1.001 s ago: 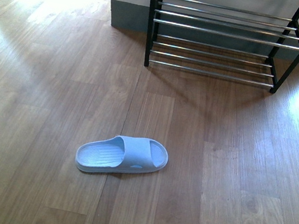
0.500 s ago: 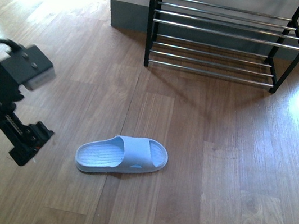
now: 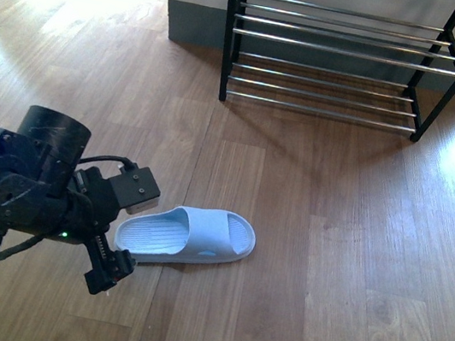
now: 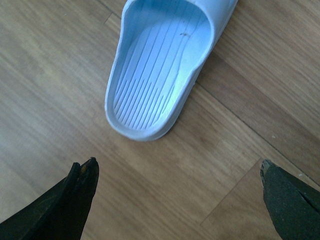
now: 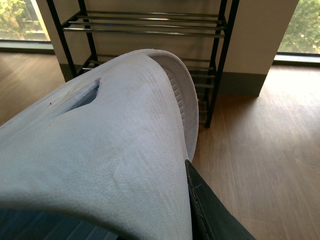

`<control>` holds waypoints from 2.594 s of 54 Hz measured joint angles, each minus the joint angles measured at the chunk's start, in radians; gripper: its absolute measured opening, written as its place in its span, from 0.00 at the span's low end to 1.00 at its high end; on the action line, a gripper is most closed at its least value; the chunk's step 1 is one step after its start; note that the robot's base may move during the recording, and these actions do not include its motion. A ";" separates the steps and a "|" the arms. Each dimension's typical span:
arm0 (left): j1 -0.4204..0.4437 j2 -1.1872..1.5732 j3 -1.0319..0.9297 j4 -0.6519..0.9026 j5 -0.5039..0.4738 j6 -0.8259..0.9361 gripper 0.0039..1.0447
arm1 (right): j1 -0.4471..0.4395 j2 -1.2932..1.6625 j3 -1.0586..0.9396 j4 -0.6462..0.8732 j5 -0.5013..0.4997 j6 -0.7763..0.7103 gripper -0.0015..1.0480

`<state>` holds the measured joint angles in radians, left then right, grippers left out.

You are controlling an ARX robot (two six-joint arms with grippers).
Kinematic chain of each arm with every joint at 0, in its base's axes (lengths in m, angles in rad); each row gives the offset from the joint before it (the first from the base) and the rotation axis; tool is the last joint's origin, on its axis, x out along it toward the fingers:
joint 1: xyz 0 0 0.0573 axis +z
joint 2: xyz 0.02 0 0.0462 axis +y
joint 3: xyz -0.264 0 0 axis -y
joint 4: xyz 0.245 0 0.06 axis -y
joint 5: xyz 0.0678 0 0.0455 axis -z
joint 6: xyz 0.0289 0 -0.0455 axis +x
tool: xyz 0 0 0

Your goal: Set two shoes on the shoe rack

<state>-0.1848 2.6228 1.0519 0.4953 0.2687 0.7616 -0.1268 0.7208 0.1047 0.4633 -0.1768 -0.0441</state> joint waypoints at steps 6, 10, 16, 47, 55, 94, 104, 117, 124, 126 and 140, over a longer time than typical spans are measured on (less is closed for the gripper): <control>-0.010 0.061 0.072 -0.009 0.021 -0.007 0.91 | 0.000 0.000 0.000 0.000 0.000 0.000 0.02; -0.018 0.095 0.114 -0.021 0.026 -0.011 0.91 | 0.000 0.000 0.000 0.000 0.000 0.000 0.02; -0.042 0.157 0.198 -0.039 0.051 -0.036 0.91 | 0.000 0.000 0.000 0.000 0.000 0.000 0.02; -0.164 0.324 0.462 -0.154 0.124 -0.141 0.69 | 0.000 0.000 0.000 0.000 0.000 0.000 0.02; -0.182 0.333 0.474 -0.157 0.125 -0.159 0.42 | 0.000 0.000 0.000 0.000 0.000 0.000 0.02; -0.146 0.192 0.287 0.082 -0.058 -0.371 0.01 | 0.000 0.000 0.000 0.000 0.000 0.000 0.02; -0.107 -0.052 0.124 0.186 -0.169 -0.443 0.01 | 0.000 0.000 0.000 0.000 0.000 0.000 0.02; -0.064 -0.399 -0.171 0.254 -0.322 -0.507 0.01 | 0.000 0.000 0.000 0.000 0.000 0.000 0.02; -0.056 -0.549 -0.284 0.254 -0.386 -0.526 0.01 | 0.000 0.000 0.000 0.000 0.000 0.000 0.02; -0.056 -0.603 -0.320 0.257 -0.407 -0.532 0.01 | 0.000 0.000 0.000 0.000 0.000 0.000 0.02; -0.086 -1.014 -0.555 0.167 -0.540 -0.576 0.01 | 0.000 0.000 0.000 0.000 0.000 0.000 0.02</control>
<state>-0.2710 1.6085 0.4965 0.6624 -0.2714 0.1852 -0.1268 0.7208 0.1047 0.4633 -0.1764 -0.0441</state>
